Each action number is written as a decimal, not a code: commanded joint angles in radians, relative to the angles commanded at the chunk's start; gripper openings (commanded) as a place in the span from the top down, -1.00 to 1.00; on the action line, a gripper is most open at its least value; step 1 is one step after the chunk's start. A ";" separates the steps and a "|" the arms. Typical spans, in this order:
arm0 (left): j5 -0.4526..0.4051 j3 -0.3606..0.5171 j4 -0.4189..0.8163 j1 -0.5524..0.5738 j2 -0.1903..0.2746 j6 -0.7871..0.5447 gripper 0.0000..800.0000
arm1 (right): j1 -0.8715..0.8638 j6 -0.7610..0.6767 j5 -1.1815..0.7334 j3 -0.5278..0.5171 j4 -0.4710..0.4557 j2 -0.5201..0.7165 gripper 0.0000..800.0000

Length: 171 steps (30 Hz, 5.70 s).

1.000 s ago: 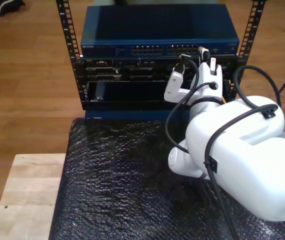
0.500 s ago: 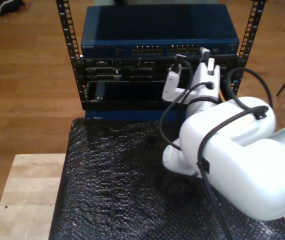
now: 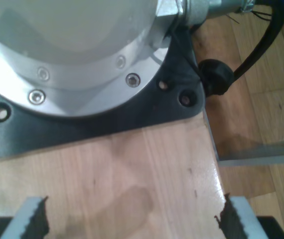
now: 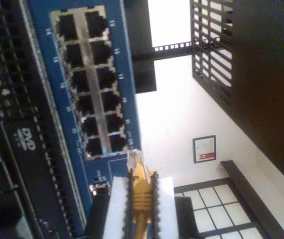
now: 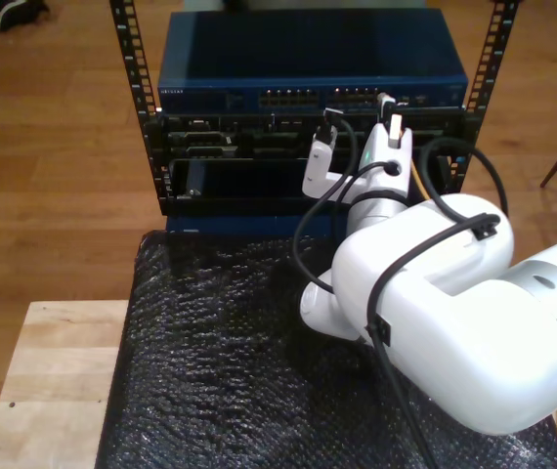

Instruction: Grab the cable and plug it in

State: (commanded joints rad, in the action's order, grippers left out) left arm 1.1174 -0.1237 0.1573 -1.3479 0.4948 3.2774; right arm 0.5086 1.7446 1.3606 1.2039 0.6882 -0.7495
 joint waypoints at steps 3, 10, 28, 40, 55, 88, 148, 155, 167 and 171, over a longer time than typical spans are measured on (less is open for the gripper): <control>0.000 0.000 0.000 0.000 0.000 0.000 -1.00 | 0.000 0.018 0.000 0.012 0.000 -0.011 1.00; 0.000 0.000 0.000 0.000 0.000 0.000 -1.00 | 0.000 0.029 -0.003 0.040 0.000 -0.028 1.00; 0.000 0.000 0.000 0.000 0.000 0.000 -1.00 | -0.002 0.072 -0.005 0.080 0.020 -0.054 1.00; 0.000 0.000 0.000 0.000 0.000 0.000 -1.00 | -0.002 0.075 -0.005 0.095 0.020 -0.064 1.00; 0.000 0.000 0.000 0.000 0.000 0.000 -1.00 | -0.002 0.078 -0.005 0.115 0.020 -0.074 1.00; 0.000 0.000 0.000 0.000 0.000 0.000 -1.00 | -0.006 0.084 -0.005 0.152 0.023 -0.100 1.00; 0.000 0.000 0.000 0.000 0.000 0.000 -1.00 | 0.002 0.084 -0.003 0.146 0.038 -0.095 1.00; 0.000 0.000 0.000 0.000 0.000 0.000 -1.00 | 0.002 0.084 0.000 0.138 0.040 -0.098 1.00; 0.000 0.000 0.000 0.000 0.000 0.000 -1.00 | 0.002 0.084 0.000 0.138 0.040 -0.097 1.00; 0.000 0.000 0.000 0.000 0.000 0.000 -1.00 | 0.003 0.086 0.000 0.144 0.051 -0.097 1.00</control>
State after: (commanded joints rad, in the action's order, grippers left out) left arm 1.1174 -0.1237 0.1573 -1.3479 0.4948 3.2774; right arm 0.5117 1.8305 1.3606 1.3481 0.7388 -0.8462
